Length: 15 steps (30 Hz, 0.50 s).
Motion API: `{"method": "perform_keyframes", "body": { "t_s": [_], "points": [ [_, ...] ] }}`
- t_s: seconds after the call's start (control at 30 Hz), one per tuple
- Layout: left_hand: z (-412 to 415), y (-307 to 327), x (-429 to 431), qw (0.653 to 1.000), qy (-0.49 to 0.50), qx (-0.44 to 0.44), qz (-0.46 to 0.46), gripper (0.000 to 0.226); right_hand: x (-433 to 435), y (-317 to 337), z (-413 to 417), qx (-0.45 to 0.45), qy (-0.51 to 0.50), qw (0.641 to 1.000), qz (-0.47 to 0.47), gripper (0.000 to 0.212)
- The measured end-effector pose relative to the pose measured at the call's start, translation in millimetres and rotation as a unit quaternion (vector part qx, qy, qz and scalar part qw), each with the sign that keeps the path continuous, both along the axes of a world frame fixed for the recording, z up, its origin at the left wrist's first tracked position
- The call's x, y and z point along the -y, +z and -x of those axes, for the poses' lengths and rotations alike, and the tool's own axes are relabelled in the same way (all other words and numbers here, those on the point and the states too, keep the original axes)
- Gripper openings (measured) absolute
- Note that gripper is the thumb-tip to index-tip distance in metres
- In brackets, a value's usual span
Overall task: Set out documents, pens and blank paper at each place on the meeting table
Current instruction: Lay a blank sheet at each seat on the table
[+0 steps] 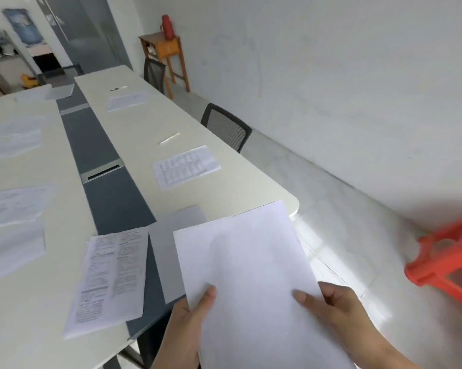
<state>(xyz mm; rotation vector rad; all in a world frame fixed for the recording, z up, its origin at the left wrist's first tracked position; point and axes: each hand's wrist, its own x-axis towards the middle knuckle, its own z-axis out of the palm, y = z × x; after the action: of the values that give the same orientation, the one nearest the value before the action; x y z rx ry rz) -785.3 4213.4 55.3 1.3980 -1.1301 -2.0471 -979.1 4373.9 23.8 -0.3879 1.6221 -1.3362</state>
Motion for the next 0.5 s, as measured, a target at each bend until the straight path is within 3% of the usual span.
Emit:
{"method": "perform_keyframes", "body": {
  "t_s": [0.13,0.3,0.43,0.5],
  "points": [
    [62.9,5.5,-13.0,0.999,-0.039,-0.006,-0.012,0.023,-20.4,-14.7,56.8,0.011,-0.074,0.997,0.034,0.077],
    [174.5,-0.5,-34.9,0.996,-0.071,0.012,0.051,0.008,-39.7,-24.6,151.0,0.014,-0.151,0.986,0.063,0.088],
    [276.8,-10.1,-61.6,0.988,-0.143,-0.028,0.045,0.014,-78.9,-13.3,238.4,-0.026,-0.194,0.98,0.033,0.063],
    [318.7,-18.1,-72.6,0.986,-0.159,-0.043,0.042,0.013,-98.6,-11.7,279.1,-0.037,-0.212,0.976,0.023,0.04]
  ]
}}
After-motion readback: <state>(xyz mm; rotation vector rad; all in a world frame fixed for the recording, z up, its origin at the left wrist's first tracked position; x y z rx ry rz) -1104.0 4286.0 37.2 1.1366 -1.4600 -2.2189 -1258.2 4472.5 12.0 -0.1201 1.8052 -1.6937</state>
